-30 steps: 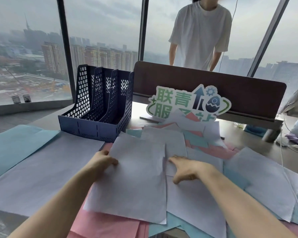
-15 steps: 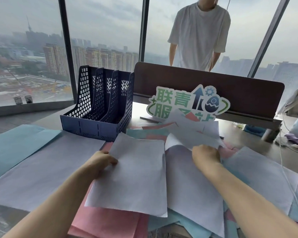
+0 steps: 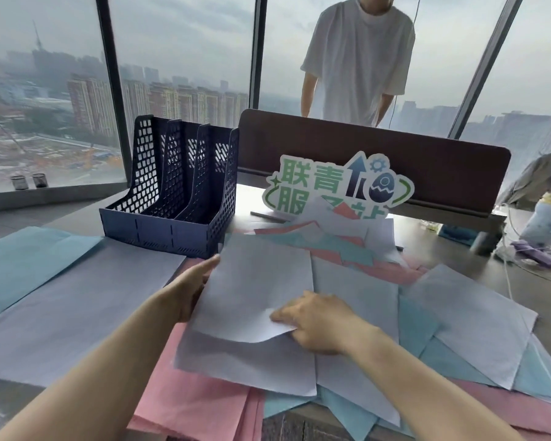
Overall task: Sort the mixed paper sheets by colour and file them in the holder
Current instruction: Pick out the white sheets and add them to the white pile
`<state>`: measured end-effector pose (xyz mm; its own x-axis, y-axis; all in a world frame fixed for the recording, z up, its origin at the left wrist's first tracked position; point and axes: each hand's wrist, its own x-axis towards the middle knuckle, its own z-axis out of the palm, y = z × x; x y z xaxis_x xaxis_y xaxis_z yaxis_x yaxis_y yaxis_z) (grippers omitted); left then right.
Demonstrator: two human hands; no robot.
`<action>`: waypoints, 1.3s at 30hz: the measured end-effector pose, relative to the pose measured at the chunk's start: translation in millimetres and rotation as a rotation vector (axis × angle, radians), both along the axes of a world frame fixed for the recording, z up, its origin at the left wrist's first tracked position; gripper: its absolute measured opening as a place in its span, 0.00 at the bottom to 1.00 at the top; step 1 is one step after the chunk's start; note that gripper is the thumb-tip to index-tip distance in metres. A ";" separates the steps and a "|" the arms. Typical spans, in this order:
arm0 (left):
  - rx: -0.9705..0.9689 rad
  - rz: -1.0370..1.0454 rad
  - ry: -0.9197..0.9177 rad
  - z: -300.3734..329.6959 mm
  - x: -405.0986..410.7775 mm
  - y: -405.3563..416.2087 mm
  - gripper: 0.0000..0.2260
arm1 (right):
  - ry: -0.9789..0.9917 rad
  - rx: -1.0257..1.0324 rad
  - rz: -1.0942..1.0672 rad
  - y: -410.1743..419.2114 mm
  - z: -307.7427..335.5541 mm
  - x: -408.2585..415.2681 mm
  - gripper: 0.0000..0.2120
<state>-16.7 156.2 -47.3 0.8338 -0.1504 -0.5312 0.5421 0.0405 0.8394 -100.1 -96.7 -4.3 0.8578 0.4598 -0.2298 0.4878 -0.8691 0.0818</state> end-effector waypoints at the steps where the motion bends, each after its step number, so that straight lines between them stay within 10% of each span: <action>1: 0.078 -0.036 -0.020 -0.6 -2.6 -0.6 0.21 | 0.088 0.063 -0.031 -0.9 3.9 -1.9 0.22; 5: 0.270 0.013 -0.169 -2.7 -8.0 -6.6 0.14 | 0.094 0.492 -0.443 -28.2 14.1 7.5 0.21; 13: 0.165 0.124 -0.345 -0.5 -9.7 -8.9 0.12 | 0.060 0.115 -1.137 -118.0 1.0 19.4 0.41; 18: 0.152 0.144 -0.306 -4.6 -15.8 -19.5 0.10 | 0.171 0.261 -1.169 -127.3 -18.7 41.6 0.45; 24: 0.133 0.148 -0.296 -5.3 -17.7 -18.8 0.10 | 0.042 0.348 -1.151 -114.6 -20.6 35.9 0.13; 34: 0.098 0.141 -0.326 -0.1 -20.9 -17.2 0.11 | -1.010 0.718 -0.892 -121.8 49.8 29.5 0.11; 39: 0.128 0.141 -0.320 1.6 -21.2 -26.8 0.16 | -1.127 0.819 -0.589 -91.2 109.4 36.6 0.08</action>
<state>-37.9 129.4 -45.7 0.9685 0.0288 -0.2473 0.2480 -0.0204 0.9686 -63.5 -187.8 105.1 0.5077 -0.3306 0.7956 0.0781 -0.9020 -0.4247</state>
